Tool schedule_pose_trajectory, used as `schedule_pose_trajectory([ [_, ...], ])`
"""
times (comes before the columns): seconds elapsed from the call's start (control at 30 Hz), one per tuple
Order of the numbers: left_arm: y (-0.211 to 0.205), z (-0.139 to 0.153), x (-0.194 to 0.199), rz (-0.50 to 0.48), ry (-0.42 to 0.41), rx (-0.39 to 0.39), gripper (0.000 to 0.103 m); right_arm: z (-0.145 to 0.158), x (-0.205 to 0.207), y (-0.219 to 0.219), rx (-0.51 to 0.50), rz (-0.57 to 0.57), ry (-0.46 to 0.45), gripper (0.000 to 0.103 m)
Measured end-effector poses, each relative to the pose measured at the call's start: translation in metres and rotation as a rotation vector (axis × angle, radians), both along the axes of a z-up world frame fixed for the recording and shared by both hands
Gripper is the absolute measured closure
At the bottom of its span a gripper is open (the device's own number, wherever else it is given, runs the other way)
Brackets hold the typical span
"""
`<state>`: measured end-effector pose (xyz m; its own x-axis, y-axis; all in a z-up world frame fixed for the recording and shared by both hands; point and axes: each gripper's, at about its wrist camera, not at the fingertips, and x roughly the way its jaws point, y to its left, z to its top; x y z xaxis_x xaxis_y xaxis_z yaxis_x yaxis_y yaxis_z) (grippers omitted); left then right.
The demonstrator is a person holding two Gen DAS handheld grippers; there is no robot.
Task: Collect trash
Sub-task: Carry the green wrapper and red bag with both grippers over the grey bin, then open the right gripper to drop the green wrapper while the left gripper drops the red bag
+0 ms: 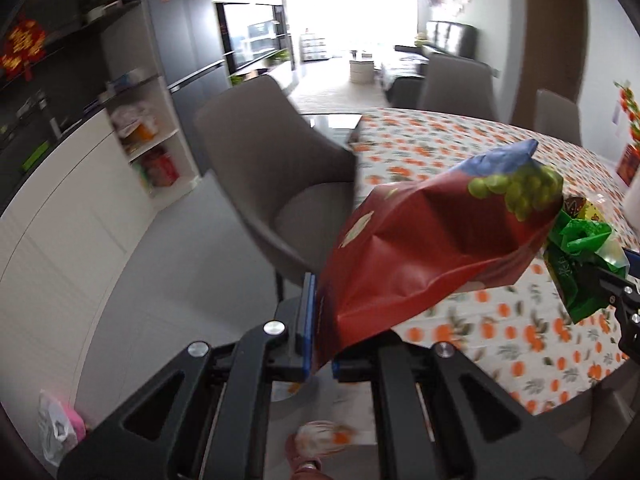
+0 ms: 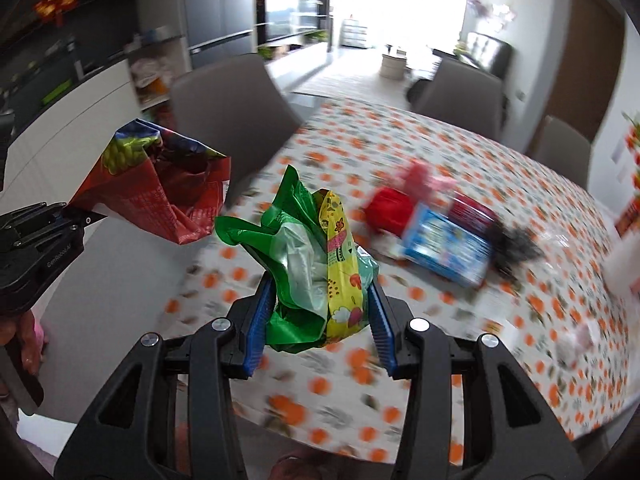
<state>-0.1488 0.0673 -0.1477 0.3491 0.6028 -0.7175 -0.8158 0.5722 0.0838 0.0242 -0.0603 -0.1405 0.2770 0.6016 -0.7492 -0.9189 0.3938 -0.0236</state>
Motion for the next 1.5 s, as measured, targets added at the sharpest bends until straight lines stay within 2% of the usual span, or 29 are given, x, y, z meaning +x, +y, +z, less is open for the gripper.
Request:
schedule_pose_trajectory([
  [0.17,0.058,-0.006,-0.084,0.068,0.016,-0.007,0.096,-0.003,-0.077,0.071,0.001,0.083,0.008,0.060],
  [0.33,0.116,-0.013,-0.155,0.112,0.051,0.000,0.096,-0.018,-0.154,0.138,-0.023,0.142,0.041,0.060],
  [0.43,0.144,-0.022,-0.184,0.138,0.072,-0.002,0.096,-0.030,-0.190,0.170,-0.037,0.161,0.068,0.060],
  [0.6,0.177,-0.052,-0.215,0.169,0.102,-0.029,0.096,-0.063,-0.226,0.210,-0.074,0.185,0.100,0.060],
  [0.8,0.205,-0.117,-0.226,0.206,0.133,-0.087,0.096,-0.127,-0.250,0.254,-0.142,0.207,0.119,0.060],
  [1.13,0.234,-0.262,-0.226,0.226,0.191,-0.206,0.096,-0.288,-0.246,0.297,-0.276,0.164,0.186,0.060],
  [1.27,0.238,-0.310,-0.225,0.224,0.208,-0.234,0.096,-0.342,-0.244,0.310,-0.306,0.168,0.213,0.060],
  [1.37,0.239,-0.339,-0.225,0.221,0.218,-0.254,0.096,-0.375,-0.245,0.320,-0.325,0.173,0.237,0.058],
  [1.5,0.239,-0.362,-0.222,0.213,0.229,-0.275,0.096,-0.402,-0.241,0.328,-0.327,0.165,0.258,0.054],
])
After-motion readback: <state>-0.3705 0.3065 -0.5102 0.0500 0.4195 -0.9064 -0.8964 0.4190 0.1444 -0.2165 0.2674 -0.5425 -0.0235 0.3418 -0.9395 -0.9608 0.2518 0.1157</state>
